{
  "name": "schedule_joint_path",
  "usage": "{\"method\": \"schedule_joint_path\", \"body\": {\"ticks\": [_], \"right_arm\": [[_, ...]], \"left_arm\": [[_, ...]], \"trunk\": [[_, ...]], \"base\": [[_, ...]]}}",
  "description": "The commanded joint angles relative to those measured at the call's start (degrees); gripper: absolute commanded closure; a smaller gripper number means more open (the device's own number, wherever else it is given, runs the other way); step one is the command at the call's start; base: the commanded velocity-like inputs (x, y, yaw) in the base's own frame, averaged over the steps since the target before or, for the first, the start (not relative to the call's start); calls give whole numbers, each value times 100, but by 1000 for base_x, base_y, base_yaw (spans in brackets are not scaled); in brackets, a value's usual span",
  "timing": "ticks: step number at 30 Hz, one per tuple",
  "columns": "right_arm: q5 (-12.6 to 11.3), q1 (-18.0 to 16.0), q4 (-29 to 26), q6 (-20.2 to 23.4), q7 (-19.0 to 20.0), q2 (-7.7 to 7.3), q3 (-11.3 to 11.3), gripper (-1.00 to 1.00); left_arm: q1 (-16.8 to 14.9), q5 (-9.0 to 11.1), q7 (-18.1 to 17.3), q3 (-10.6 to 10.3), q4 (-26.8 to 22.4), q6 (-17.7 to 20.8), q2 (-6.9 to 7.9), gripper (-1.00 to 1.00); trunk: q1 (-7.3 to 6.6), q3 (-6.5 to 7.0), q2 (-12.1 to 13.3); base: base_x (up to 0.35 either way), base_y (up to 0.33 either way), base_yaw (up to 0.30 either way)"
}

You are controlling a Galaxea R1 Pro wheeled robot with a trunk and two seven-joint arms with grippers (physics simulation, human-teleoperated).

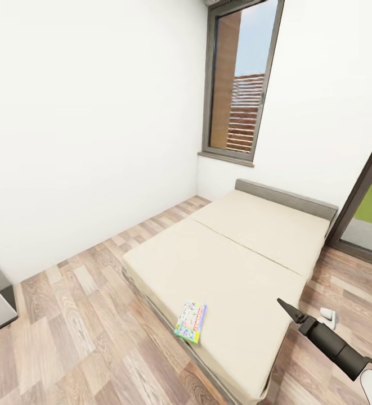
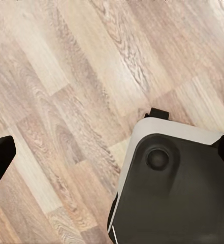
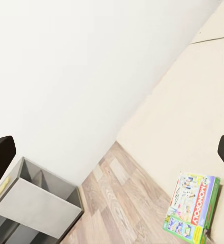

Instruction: Put all the toys in the child's room - the three board games (two on the bed and one on the table), the two jigsaw puzzles on the table, and the tennis ball on the table - inside the toy box on the table in the child's room.

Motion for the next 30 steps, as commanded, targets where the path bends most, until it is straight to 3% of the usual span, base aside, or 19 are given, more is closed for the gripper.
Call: {"method": "schedule_joint_path", "body": {"ticks": [1, 17, 30], "right_arm": [[-39, -5, 1, 46, 6, 0, -4, -100], [-39, -5, 1, 46, 6, -9, -5, -100], [-41, -5, 1, 49, 6, -7, -6, -100]], "left_arm": [[-5, -61, 25, 45, 4, -16, -1, -100], [-5, -61, 25, 47, 4, -16, -1, -100], [-5, -60, 25, 44, 4, -16, -1, -100]], "trunk": [[3, -9, -12], [3, 36, -12], [3, 123, -12]], "base": [[0, 0, -73], [0, 0, -42], [0, 0, -172]]}}
